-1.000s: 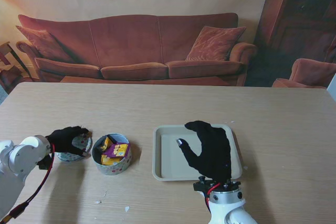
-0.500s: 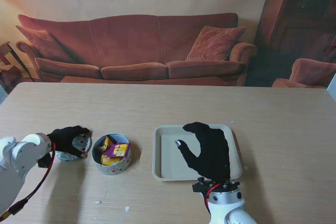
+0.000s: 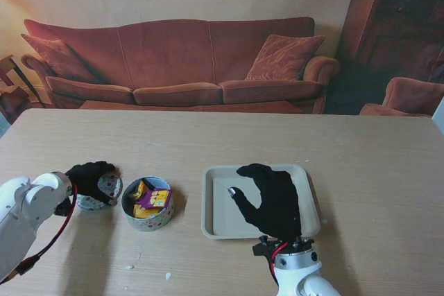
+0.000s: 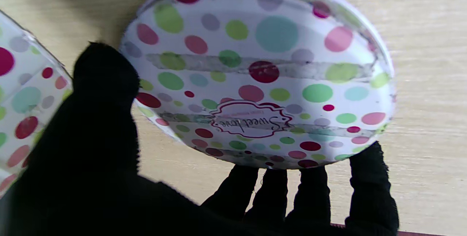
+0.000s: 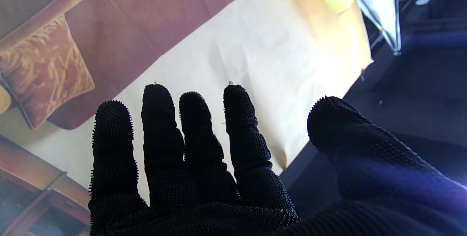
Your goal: Pour cookies into a cookie box
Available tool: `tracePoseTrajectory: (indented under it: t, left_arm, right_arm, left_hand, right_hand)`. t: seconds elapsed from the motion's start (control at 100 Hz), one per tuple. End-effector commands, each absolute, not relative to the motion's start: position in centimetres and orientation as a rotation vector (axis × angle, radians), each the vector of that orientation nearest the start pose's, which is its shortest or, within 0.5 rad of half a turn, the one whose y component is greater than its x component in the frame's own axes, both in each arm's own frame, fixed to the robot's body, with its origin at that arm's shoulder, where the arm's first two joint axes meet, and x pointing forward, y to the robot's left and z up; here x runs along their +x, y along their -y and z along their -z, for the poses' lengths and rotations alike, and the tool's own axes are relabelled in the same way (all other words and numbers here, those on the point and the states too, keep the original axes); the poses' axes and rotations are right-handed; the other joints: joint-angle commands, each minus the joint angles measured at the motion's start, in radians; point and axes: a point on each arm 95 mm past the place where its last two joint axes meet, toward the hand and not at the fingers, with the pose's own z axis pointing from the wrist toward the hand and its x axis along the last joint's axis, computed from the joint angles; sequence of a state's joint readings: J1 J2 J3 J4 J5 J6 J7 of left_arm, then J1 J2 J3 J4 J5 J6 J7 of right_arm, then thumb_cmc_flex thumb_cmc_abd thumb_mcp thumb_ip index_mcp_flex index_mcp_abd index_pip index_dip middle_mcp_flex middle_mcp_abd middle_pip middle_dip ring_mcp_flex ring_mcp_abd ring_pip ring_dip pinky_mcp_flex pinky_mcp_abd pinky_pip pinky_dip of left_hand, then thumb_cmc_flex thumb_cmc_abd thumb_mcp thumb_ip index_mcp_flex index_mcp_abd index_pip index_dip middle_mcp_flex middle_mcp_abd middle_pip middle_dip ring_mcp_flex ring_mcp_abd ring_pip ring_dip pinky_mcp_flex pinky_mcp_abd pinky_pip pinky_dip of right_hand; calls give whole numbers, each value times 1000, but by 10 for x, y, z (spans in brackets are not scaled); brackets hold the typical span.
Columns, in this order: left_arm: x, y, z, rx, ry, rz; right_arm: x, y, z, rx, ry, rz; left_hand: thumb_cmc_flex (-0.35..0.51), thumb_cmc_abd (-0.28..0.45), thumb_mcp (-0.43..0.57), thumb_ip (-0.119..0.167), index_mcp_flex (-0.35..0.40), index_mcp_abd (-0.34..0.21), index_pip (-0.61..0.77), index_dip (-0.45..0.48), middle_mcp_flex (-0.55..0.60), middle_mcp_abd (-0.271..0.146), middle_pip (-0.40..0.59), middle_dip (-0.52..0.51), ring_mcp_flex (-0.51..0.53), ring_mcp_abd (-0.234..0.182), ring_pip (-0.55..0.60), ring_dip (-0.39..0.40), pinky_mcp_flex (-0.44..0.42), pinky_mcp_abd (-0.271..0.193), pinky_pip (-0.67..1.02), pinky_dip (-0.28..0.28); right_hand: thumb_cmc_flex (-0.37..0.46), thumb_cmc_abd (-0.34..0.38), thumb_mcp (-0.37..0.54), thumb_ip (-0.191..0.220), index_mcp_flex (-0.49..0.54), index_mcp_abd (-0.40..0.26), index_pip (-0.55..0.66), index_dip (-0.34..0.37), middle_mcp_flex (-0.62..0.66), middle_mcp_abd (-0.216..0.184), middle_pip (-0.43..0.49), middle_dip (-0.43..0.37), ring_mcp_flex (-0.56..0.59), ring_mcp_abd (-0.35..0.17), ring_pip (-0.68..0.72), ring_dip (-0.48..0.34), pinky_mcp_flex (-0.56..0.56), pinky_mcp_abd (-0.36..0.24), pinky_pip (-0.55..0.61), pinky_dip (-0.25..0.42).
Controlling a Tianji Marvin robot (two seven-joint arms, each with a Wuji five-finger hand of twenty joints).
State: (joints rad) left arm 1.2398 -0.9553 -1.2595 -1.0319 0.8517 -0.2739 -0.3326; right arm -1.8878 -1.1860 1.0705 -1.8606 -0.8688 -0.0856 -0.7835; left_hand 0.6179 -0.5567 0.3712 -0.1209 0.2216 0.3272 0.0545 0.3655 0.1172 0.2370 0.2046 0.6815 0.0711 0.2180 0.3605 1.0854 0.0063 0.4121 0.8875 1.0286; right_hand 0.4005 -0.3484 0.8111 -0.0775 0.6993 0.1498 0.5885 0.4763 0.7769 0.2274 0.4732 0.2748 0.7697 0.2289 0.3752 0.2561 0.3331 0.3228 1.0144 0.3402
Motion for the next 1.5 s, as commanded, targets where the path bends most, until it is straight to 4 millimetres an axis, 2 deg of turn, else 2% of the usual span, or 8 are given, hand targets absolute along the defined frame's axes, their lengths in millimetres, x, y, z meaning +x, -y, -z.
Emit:
tracePoseTrajectory:
  t: [0.0,0.3,0.52,0.7,0.9,1.05,1.16,1.49]
  left_arm:
    - [444,-182,412,-1660,-1852,923]
    - [446,-184,414,-1622,-1841,908]
    - [448,-188,393,-1561,-1813,959]
    - [442,-190,369,-1516,-1784,1042]
    - [425,-188,335,-1508,-1764,1180]
    - [412,-185,316,-1463,-1772,1250]
    - [403,-183,307,-1440,-1783,1288]
    - [371,-168,288,-1279,-1795,1496]
  right_arm:
    - [270,-82,287,1104,-740,-2147]
    - [272,-80,287,1065,-786,-2134]
    - [272,-81,286,1065,-778,-2138]
    - [271,-81,285,1078,-761,-2149]
    - [271,-81,284,1085,-749,-2157]
    - [270,-81,283,1081,-745,-2161]
    - [269,-81,283,1083,-746,-2164]
    - [268,-81,283,1084,-751,-2170]
  left_hand:
    - [71,-19,140,53,17,37,-11,-10,30,3,116,71,148,25,254,124,76,-74,277,151]
    - [90,-70,260,30,174,47,75,55,168,-16,395,311,368,-42,678,397,415,-166,696,317]
    - [128,-94,322,17,263,41,252,116,372,-68,557,394,591,-88,893,391,682,-215,927,176]
    - [161,-80,333,13,360,1,539,164,591,-118,662,417,777,-70,1012,312,837,-166,1027,66]
    - [453,39,-13,34,464,-168,802,129,582,-105,459,541,658,9,796,298,614,-101,854,191]
    - [494,99,-80,47,544,-164,878,116,528,-113,269,124,567,45,420,43,400,-55,591,212]
    - [491,114,-68,44,585,-152,849,108,631,-129,200,-188,574,49,217,-210,272,15,347,113]
    - [452,124,-34,29,660,-177,806,139,816,-186,105,-119,570,-31,90,-355,19,2,-85,-232]
  right_hand:
    - [-4,22,-15,50,-2,-32,6,0,-15,-19,-11,-5,-14,-21,12,4,-25,1,-16,-10]
    - [-4,22,-22,50,-11,-40,2,1,-29,-26,-14,-5,-26,-35,0,-1,-36,-3,-37,-12]
    - [-6,28,-24,50,-7,-37,4,2,-34,-25,-13,-5,-32,-36,-4,-1,-37,-7,-41,-9]
    - [-4,35,-29,51,-8,-38,2,2,-40,-25,-15,-5,-34,-37,-3,-1,-34,-8,-42,-5]
    - [-3,39,-31,52,-15,-34,-1,1,-50,-24,-13,-4,-38,-39,-3,0,-33,-9,-42,-2]
    - [-4,39,-31,52,-22,-31,-2,1,-55,-24,-11,-2,-39,-38,-3,1,-30,-9,-42,1]
    - [-3,39,-31,53,-32,-27,-5,1,-63,-23,-11,-2,-40,-41,-3,0,-25,-10,-41,3]
    - [2,36,-27,55,-58,-17,-5,1,-93,-24,-7,0,-52,-43,-8,-1,-12,-11,-36,9]
